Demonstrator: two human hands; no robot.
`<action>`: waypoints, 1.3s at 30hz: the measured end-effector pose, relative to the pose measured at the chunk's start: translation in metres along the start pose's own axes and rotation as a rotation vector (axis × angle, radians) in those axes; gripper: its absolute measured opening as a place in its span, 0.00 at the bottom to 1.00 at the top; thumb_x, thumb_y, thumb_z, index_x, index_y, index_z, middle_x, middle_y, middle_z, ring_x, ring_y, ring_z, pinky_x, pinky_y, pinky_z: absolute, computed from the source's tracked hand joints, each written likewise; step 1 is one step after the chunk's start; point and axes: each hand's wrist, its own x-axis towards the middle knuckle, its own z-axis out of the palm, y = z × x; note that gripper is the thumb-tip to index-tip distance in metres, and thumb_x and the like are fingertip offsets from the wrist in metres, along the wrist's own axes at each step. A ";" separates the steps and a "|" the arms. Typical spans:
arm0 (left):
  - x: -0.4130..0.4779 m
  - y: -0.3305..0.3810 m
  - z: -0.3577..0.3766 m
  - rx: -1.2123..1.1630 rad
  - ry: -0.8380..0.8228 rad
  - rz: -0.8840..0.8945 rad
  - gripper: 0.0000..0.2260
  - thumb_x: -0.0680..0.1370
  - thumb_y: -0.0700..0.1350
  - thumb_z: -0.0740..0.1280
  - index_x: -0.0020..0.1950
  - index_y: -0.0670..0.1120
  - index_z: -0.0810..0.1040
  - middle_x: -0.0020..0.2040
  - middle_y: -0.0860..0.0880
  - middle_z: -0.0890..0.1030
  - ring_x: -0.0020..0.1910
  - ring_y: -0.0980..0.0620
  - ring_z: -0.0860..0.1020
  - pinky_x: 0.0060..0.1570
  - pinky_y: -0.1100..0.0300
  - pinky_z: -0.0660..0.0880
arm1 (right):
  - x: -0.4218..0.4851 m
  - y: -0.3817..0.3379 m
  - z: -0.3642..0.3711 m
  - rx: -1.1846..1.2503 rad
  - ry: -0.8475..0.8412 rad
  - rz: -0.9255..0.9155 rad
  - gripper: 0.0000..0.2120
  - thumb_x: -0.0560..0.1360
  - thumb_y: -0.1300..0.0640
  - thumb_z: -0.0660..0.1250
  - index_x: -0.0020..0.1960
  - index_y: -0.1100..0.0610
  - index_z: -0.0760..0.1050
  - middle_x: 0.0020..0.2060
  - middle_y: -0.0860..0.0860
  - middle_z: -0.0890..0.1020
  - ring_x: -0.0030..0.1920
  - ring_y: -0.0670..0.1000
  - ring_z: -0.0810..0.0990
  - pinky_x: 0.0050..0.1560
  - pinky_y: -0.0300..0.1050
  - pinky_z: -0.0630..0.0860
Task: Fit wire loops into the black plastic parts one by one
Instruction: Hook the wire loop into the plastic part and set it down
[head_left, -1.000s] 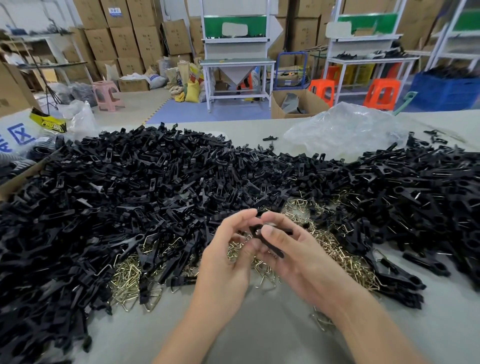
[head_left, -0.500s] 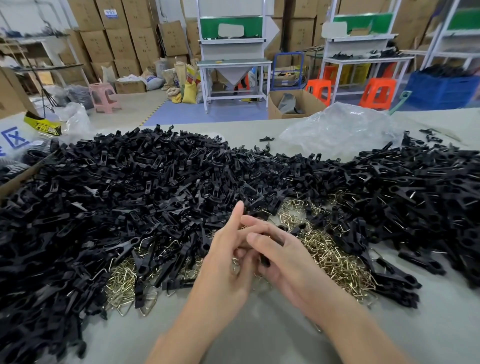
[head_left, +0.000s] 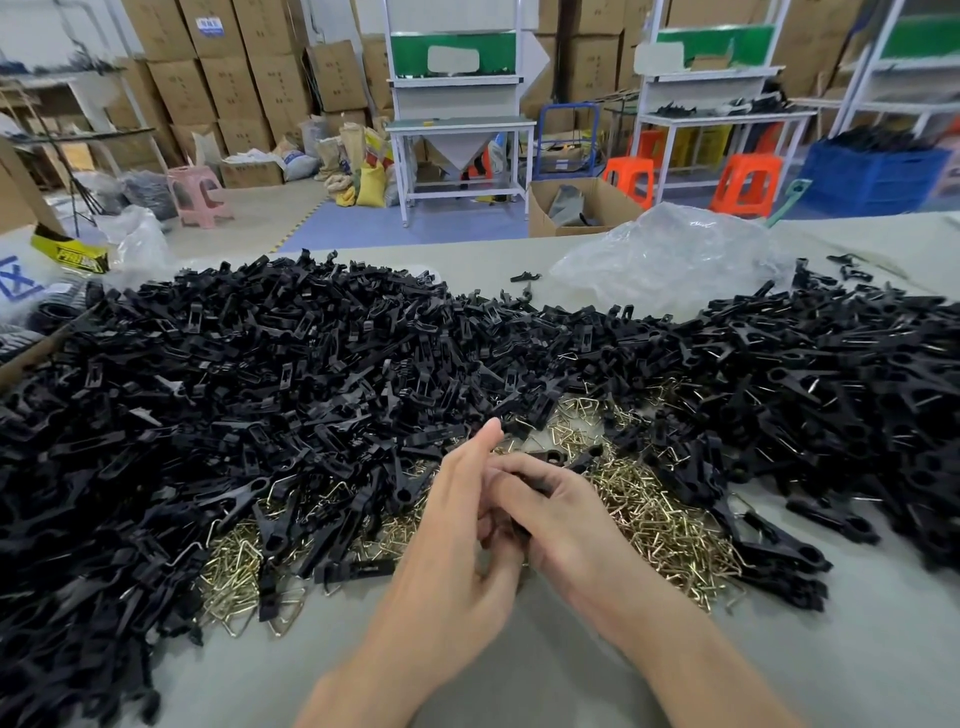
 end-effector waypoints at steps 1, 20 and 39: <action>0.000 -0.001 0.000 0.008 0.003 -0.002 0.36 0.76 0.39 0.63 0.80 0.62 0.53 0.75 0.61 0.64 0.67 0.58 0.74 0.57 0.61 0.78 | 0.000 0.001 0.000 -0.014 -0.007 0.002 0.05 0.76 0.53 0.72 0.47 0.54 0.84 0.35 0.52 0.83 0.35 0.48 0.81 0.33 0.40 0.77; 0.001 0.004 -0.008 0.217 0.138 -0.013 0.27 0.80 0.45 0.61 0.78 0.57 0.58 0.65 0.62 0.68 0.47 0.59 0.74 0.54 0.69 0.73 | 0.028 -0.154 -0.088 1.063 0.244 -0.403 0.37 0.72 0.44 0.76 0.66 0.64 0.62 0.59 0.71 0.78 0.56 0.64 0.84 0.57 0.53 0.83; 0.014 -0.033 -0.054 0.879 0.088 -0.291 0.10 0.81 0.49 0.66 0.60 0.49 0.80 0.52 0.50 0.83 0.51 0.43 0.79 0.53 0.47 0.73 | 0.011 0.014 -0.019 -1.183 0.215 -0.445 0.14 0.84 0.57 0.61 0.66 0.46 0.78 0.55 0.37 0.79 0.58 0.37 0.76 0.60 0.28 0.70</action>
